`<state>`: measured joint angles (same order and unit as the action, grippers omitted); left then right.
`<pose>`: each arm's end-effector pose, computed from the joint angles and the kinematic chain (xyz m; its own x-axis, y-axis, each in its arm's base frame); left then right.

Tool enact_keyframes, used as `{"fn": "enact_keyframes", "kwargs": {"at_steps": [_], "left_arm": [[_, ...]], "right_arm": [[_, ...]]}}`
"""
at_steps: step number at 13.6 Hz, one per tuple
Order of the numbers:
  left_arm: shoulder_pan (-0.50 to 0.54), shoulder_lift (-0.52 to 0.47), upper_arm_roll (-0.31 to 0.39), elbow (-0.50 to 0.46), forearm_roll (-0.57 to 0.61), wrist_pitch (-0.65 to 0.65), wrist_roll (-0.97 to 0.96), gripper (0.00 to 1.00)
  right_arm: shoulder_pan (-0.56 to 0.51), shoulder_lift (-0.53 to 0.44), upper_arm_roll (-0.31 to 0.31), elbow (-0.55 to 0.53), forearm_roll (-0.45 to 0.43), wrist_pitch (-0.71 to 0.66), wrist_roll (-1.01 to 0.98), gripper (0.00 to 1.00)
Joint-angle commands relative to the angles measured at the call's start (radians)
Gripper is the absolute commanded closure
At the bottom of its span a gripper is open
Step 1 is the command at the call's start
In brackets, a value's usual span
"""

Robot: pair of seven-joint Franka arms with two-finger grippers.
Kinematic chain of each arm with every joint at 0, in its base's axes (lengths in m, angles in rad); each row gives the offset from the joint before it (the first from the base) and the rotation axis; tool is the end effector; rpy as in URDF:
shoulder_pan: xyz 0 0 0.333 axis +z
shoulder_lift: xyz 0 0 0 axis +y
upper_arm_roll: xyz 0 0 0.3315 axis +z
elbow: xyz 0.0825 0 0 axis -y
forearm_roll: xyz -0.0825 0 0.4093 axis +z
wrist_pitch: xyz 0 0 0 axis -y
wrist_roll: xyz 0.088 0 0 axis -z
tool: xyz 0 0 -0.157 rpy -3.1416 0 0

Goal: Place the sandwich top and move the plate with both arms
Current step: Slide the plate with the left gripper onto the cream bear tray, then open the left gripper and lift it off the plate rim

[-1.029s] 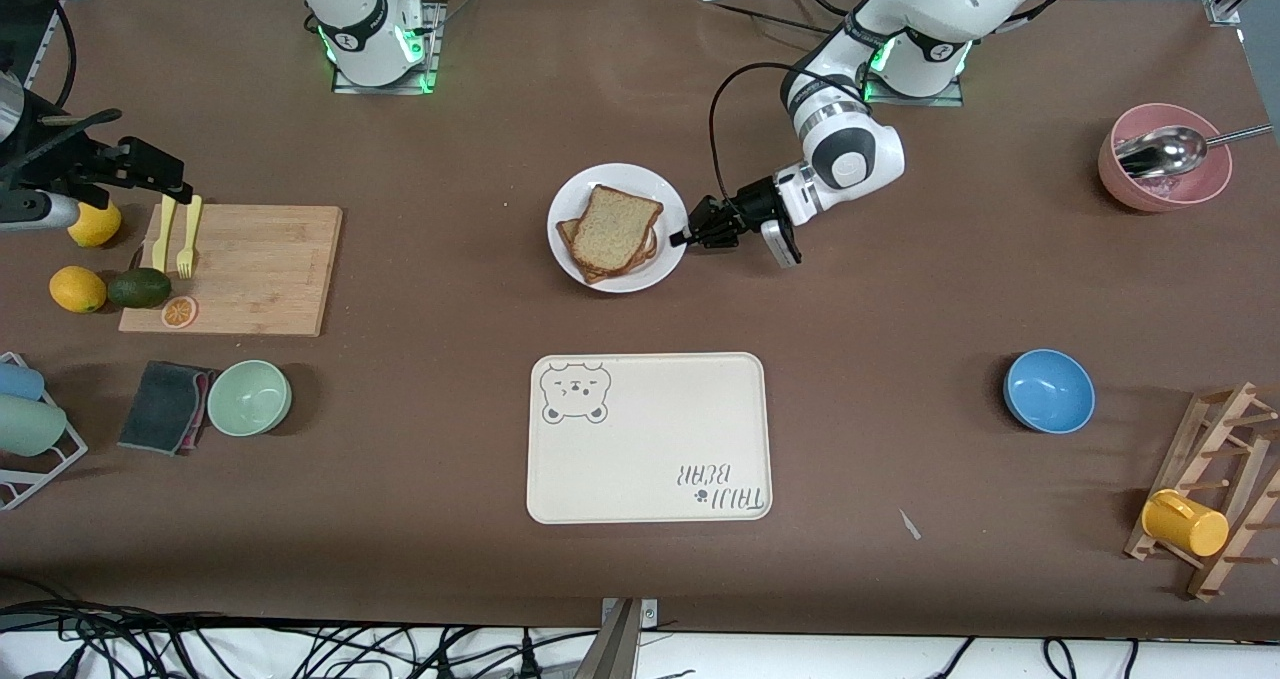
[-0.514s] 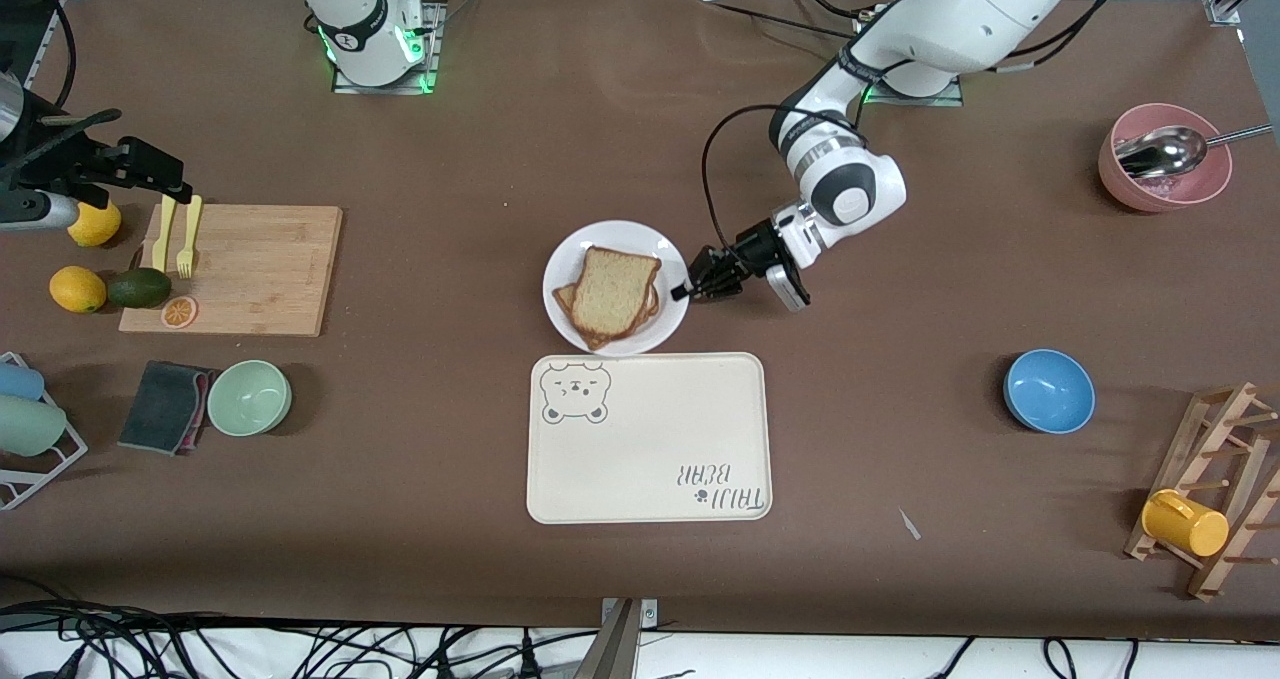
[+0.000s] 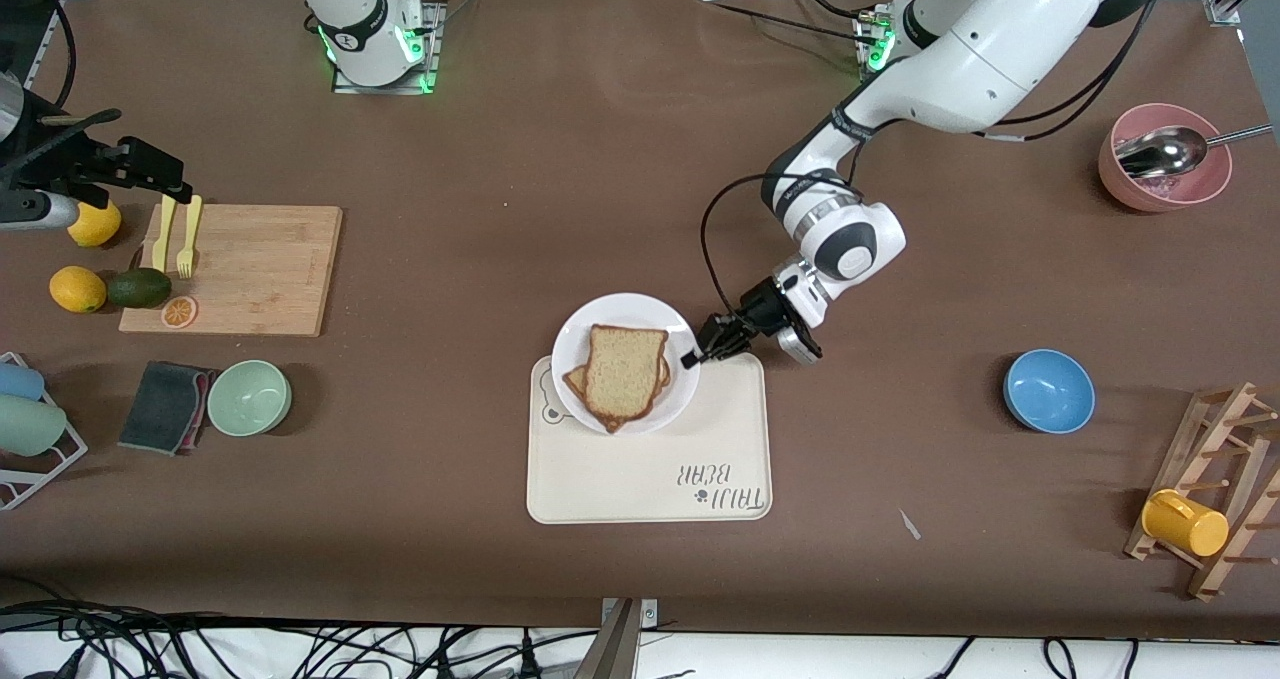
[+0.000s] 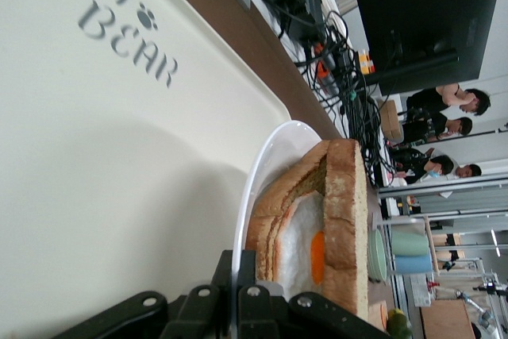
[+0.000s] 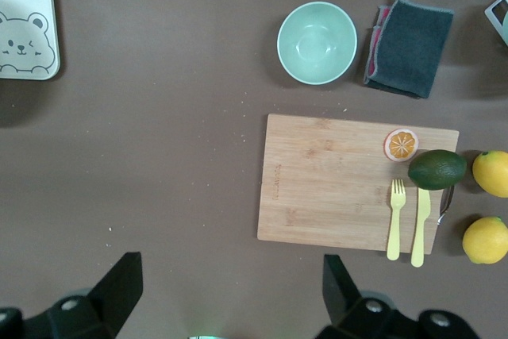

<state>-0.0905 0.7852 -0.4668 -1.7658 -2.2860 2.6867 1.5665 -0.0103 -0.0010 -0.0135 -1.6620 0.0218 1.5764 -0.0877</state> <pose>0.6056 -0.3532 0.1108 0.8683 0.4451 0.2190 0.0144 -0.4640 0.8857 0.5716 -0.0102 0.5460 0.9946 0.0638 -0.0823 0.0616 -0.9977 -0.0290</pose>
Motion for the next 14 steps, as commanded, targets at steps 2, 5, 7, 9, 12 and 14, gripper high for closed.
{"fn": "enact_keyframes", "kwargs": {"at_steps": [2,5,7,9,12,14], "left_arm": [[-0.038,0.103,0.017,0.173,-0.024,0.061,0.013,1.0],[-0.087,0.14,0.072,0.236,-0.026,0.062,0.012,1.0],[-0.095,0.166,0.085,0.272,-0.026,0.062,0.006,1.0],[-0.117,0.177,0.105,0.278,-0.026,0.062,0.006,1.0],[-0.123,0.178,0.115,0.278,-0.026,0.062,0.006,1.0],[-0.111,0.177,0.114,0.279,-0.033,0.062,0.003,0.53]], "right_arm": [[-0.008,-0.022,0.004,-0.013,0.01,-0.01,0.006,0.0],[-0.008,-0.022,0.004,-0.013,0.01,-0.01,0.008,0.0],[-0.008,-0.022,0.004,-0.013,0.01,-0.01,0.006,0.0],[-0.008,-0.022,0.004,-0.013,0.01,-0.01,0.008,0.0],[-0.007,-0.022,0.004,-0.013,0.01,-0.01,0.006,0.0],[-0.008,-0.022,0.004,-0.013,0.01,-0.01,0.006,0.0]]}}
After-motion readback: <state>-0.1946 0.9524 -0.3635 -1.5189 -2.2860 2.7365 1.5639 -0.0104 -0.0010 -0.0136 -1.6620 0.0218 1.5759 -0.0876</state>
